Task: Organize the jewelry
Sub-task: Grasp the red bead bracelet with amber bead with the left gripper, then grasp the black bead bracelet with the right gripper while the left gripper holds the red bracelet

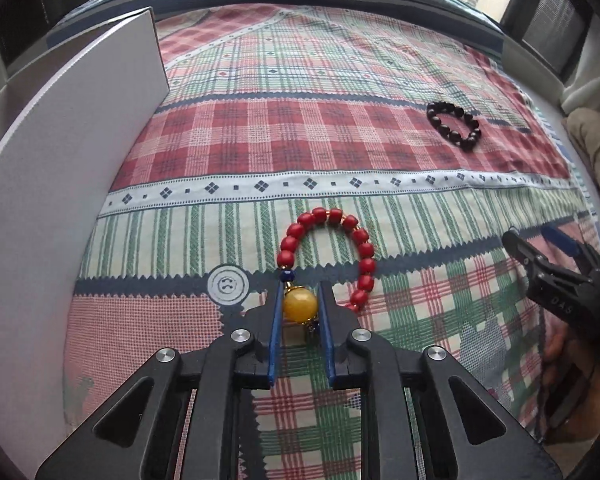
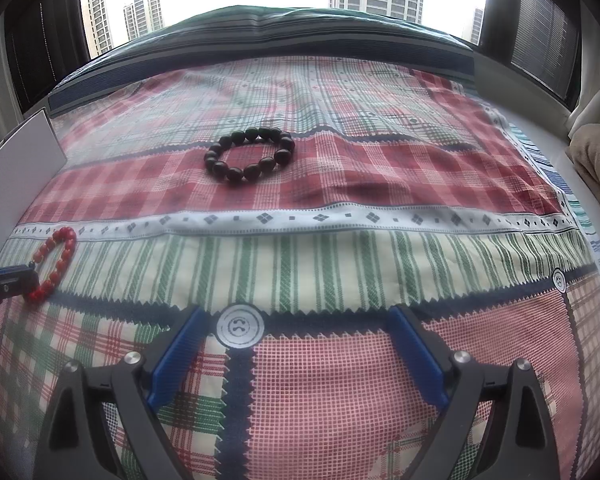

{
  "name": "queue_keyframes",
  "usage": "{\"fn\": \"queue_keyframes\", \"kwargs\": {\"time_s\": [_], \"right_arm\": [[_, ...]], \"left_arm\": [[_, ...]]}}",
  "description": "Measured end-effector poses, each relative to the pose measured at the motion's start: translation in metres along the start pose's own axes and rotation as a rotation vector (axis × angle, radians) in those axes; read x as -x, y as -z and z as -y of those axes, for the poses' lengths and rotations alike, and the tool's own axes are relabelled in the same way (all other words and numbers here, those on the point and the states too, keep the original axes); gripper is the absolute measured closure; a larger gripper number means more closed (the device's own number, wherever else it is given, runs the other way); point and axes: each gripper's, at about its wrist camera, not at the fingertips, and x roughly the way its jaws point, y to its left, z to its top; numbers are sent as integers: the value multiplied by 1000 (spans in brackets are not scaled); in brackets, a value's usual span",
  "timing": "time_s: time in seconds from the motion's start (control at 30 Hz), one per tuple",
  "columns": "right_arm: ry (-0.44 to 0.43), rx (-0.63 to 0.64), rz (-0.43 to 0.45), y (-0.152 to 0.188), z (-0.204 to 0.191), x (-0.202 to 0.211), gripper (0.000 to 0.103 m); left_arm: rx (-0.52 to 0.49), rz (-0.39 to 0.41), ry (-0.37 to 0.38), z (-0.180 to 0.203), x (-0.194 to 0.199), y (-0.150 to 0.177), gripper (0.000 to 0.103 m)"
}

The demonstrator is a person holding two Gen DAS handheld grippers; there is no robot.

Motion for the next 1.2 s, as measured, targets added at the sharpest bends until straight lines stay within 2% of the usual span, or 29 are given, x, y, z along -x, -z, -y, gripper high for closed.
{"fn": "queue_keyframes", "kwargs": {"time_s": [0.03,0.13,0.3,0.33,0.4,0.47,0.57,0.6,0.63,0.67,0.73,0.87,0.9,0.93,1.07,1.2], "right_arm": [[0,0,0,0,0,0,9],[0,0,0,0,0,0,9],[-12,4,-4,0,1,0,9],[-26,23,-38,-2,1,0,9],[-82,25,-114,-18,5,2,9],[-124,23,-86,-43,6,13,9],[-129,74,-34,-93,-5,19,10],[-150,78,-41,-109,-10,14,17],[-181,79,-68,-122,-15,4,30],[-215,76,-111,-132,-21,-10,35],[-235,83,-187,-141,-33,-40,57],[-181,206,-239,-132,-62,-75,69],[-181,220,-255,-127,-65,-80,81],[-169,227,-230,-125,-65,-78,87],[-246,189,-236,-114,-60,-61,91],[-370,245,-282,-79,-68,-9,91]], "left_arm": [[0,14,-14,-3,3,4,85],[22,42,-43,-11,2,8,71],[45,74,-65,-17,-5,9,71],[42,78,-69,-16,-5,9,71],[37,93,-75,-16,-5,11,71],[33,105,-84,-15,-5,12,71],[40,109,-90,-15,-5,12,72],[40,108,-91,-15,-5,12,72],[39,106,-90,-15,-5,12,72],[38,104,-88,-15,-5,11,73],[37,103,-85,-16,-5,12,74],[27,105,-86,-17,-5,12,78],[22,107,-89,-17,-5,12,80],[18,105,-89,-17,-5,12,86],[30,69,-45,-25,1,17,87],[-1,46,-25,-34,15,43,87]]}}
